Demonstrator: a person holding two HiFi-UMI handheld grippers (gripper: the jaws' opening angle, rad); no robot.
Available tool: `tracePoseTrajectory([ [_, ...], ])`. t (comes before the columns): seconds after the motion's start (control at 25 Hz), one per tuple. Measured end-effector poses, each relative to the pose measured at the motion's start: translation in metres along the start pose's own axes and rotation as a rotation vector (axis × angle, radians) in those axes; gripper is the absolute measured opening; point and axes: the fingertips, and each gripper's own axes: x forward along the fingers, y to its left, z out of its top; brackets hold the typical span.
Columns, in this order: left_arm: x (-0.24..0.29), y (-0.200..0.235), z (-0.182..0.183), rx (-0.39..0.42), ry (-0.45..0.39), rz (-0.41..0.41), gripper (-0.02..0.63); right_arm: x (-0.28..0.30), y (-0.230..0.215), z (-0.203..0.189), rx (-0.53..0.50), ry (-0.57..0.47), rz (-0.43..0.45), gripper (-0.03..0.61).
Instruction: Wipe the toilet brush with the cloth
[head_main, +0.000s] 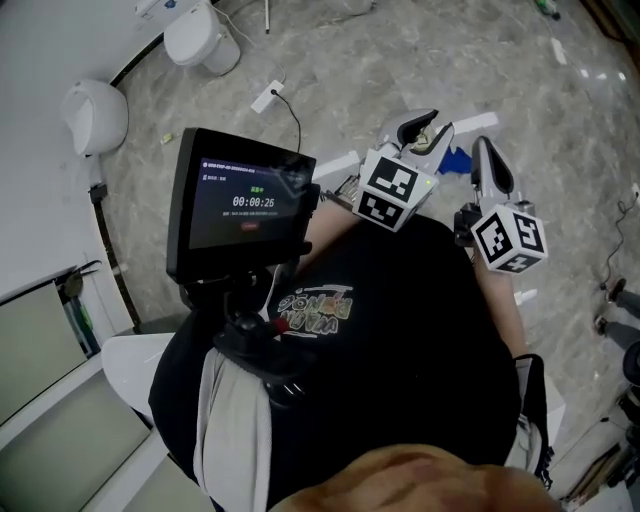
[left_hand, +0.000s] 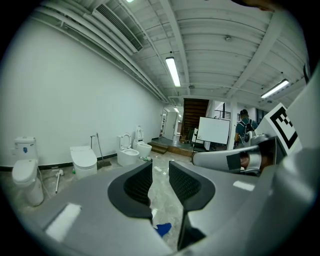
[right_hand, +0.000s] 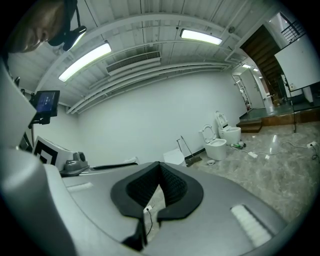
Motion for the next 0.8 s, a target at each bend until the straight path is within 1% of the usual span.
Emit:
tracePoseTrajectory([
  [0.2,-0.0014,-0.002,0.0015,0.015,-0.012,-0.007,0.104,0.0005,0.0017,-0.0016,-0.008,-0.002,0.002,0.003],
  [0.44,-0.0056,0.004,-0.0021,0.002,-0.001,0.012,0.104,0.0057,0.0087,-0.0054,-0.016,0.005,0.027,0.003],
  [0.64,-0.0057,-0.0008,0.0052,0.005,-0.021,0.006,0.104,0.002,0.0083,-0.0004,-0.029,0.007,0.02,0.003],
  [0.8,-0.0072,-0.0033,0.005,0.011,-0.016,-0.004,0.104,-0.0015,0.0091,-0.001,-0.023,0.003,0.007,0.003],
])
